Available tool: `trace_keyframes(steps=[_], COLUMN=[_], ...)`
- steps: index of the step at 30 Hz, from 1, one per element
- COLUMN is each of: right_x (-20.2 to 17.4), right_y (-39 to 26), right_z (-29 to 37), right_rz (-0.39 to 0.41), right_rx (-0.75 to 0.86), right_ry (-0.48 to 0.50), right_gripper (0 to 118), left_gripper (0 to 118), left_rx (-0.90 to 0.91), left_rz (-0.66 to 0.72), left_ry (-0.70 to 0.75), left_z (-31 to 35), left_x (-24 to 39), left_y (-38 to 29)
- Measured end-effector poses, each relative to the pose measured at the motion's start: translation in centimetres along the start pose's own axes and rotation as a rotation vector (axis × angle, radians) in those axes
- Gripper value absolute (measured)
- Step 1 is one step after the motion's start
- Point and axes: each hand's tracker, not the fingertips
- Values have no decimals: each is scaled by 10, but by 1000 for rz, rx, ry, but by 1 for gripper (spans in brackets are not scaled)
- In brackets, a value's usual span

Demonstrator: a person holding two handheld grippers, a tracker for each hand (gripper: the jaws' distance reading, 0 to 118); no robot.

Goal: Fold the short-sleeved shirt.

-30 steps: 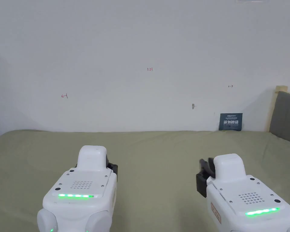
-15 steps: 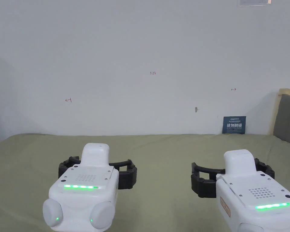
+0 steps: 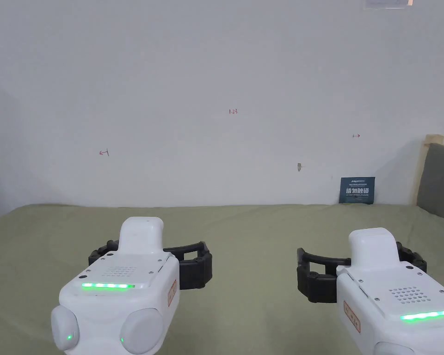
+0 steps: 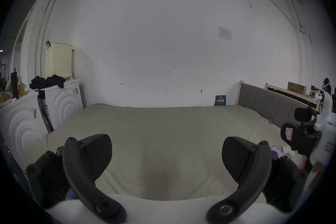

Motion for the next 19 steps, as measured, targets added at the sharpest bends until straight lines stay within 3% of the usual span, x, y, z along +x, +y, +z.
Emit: trace_keyframes(steps=[7,11,17,19], right_x=[0,-3,-6,-5], right_y=[0,2,2,3], right_z=[-1,-1,0,-1], right_rz=[-2,1,14,10], right_rx=[-7,-4,-1,1], right_ry=[3,11,19,18], right_gripper=[118,118,118,118], left_gripper=[118,118,118,118], left_rx=[2,16,2,-54], left_rz=[-8,-21,-138,-63], left_ry=[3,86,125,105], left_z=[3,3,-2,-4], left_x=[1,8,15,11], left_y=[-1,-3,-6,-2])
